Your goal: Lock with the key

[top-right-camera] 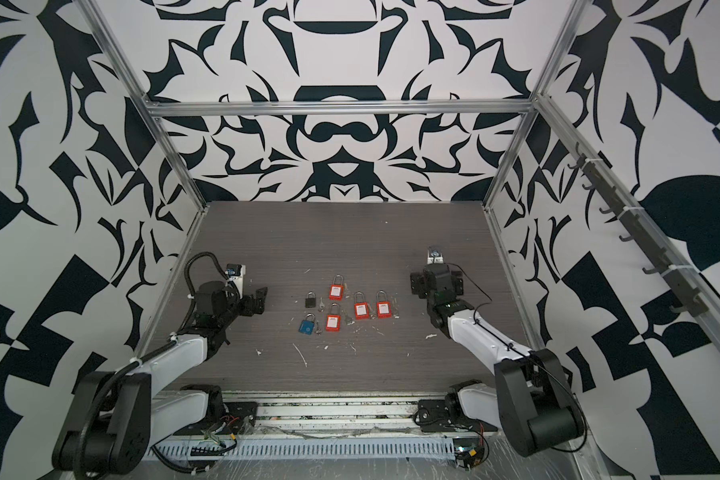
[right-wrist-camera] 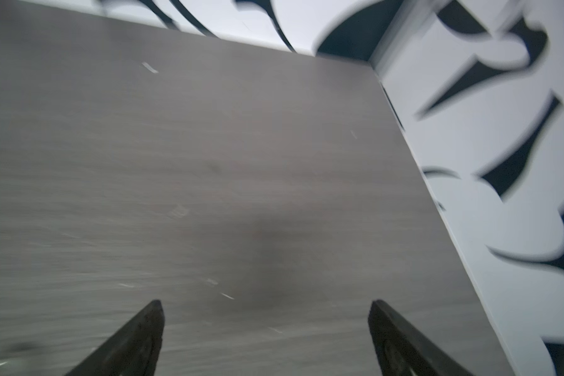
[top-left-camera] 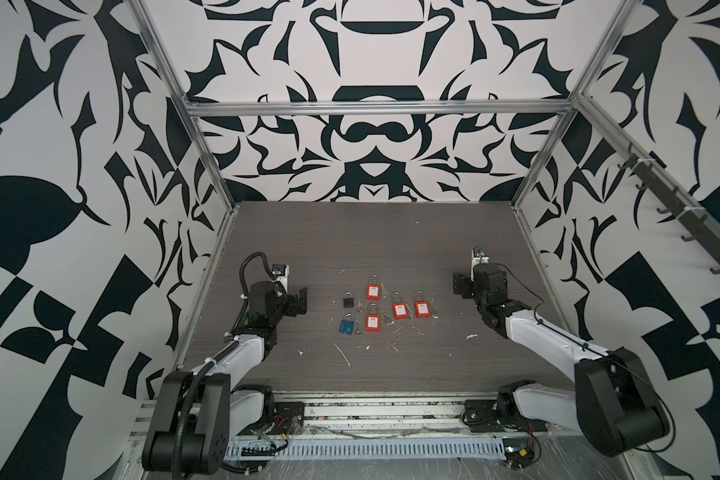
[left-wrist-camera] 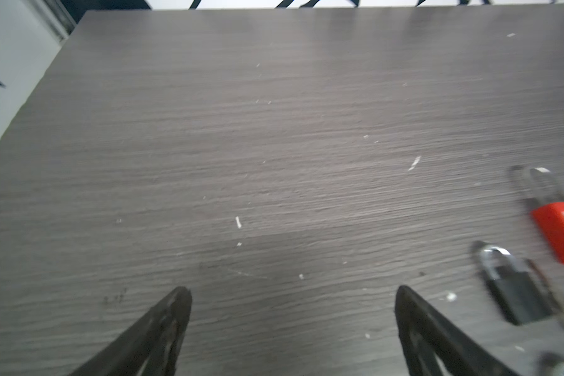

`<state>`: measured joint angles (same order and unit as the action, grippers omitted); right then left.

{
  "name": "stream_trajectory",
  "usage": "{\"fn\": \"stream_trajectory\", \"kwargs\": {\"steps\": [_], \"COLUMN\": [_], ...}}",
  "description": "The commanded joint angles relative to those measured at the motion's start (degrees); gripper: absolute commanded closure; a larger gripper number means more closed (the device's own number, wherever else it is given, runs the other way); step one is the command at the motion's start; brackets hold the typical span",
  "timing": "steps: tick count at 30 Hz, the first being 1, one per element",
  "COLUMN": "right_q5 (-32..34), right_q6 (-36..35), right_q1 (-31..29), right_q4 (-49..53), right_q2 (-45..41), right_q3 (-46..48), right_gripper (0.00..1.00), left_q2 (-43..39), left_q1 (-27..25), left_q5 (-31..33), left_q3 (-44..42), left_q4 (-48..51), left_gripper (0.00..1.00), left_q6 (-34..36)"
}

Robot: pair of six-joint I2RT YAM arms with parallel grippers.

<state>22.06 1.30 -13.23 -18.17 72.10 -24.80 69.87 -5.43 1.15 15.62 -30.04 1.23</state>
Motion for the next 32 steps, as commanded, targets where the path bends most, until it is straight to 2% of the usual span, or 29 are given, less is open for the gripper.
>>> {"fn": "stream_trajectory", "kwargs": {"steps": [1, 4, 5, 6, 7, 9, 11, 12, 13, 15, 18, 25, 29, 32], "right_q5": [-0.9, -2.6, -4.3, -6.1, -5.8, -7.4, -10.3, -9.5, -9.0, -8.1, -8.4, -8.6, -12.6, -12.9], "right_q6": [-5.7, -6.8, -6.5, -7.0, -7.7, -6.6, -4.8, -3.5, -2.6, -2.7, -2.7, -2.8, -2.4, -2.8], "right_q1": [-0.5, 0.4, 1.2, 1.8, 1.9, 2.4, 4.7, 5.5, 6.0, 6.0, 6.0, 6.0, 6.7, 6.7], "right_q4": [-27.8, -41.9, -45.7, -53.9, -57.0, -45.9, -38.4, -36.7, -35.1, -35.9, -35.6, -35.7, -33.9, -34.0], "right_q2": [4.2, 12.4, 15.0, 19.6, 20.9, 17.6, 17.3, 17.4, 17.1, 17.1, 17.1, 17.4, 17.7, 17.8], "right_q3": [6.2, 10.2, 11.2, 12.8, 12.9, 10.1, 6.2, 5.2, 4.7, 5.3, 5.2, 4.9, 3.8, 3.8], "right_gripper": [0.00, 0.00, 0.00, 0.01, 0.00, 0.00, 0.00, 0.00, 0.00, 0.00, 0.00, 0.00, 0.00, 0.00], "left_q2": [6.6, 17.3, 20.9, 22.5, 19.9, 16.8, 20.6, 21.0, 19.4, 18.1, 20.0, 19.4, 19.5, 19.7], "left_q1": [1.0, 2.2, 2.5, 2.8, 3.2, 3.9, 4.0, 4.2, 4.4, 4.4, 4.3, 4.3, 4.4, 4.4], "left_q5": [0.7, -3.4, -3.4, -2.9, -3.4, -5.3, -6.2, -5.6, -4.5, -3.1, -2.8, -4.4, -4.4, -4.3], "left_q3": [-1.6, -1.7, -2.1, -2.1, -1.7, -0.3, -0.9, -1.1, -0.4, 1.7, 1.5, 2.8, 3.2, 4.2], "left_q4": [-23.2, -32.8, -38.6, -42.1, -37.5, -28.9, -36.6, -37.7, -33.9, -27.5, -31.1, -27.9, -27.4, -25.4], "left_gripper": [0.00, 0.00, 0.00, 0.00, 0.00, 0.00, 0.00, 0.00, 0.00, 0.00, 0.00, 0.00, 0.00, 0.00], "left_q6": [1.1, 1.1, 1.0, 0.9, 0.3, -0.4, 0.2, -0.2, -0.6, -1.4, -1.2, -0.9, -0.9, -1.1]}}
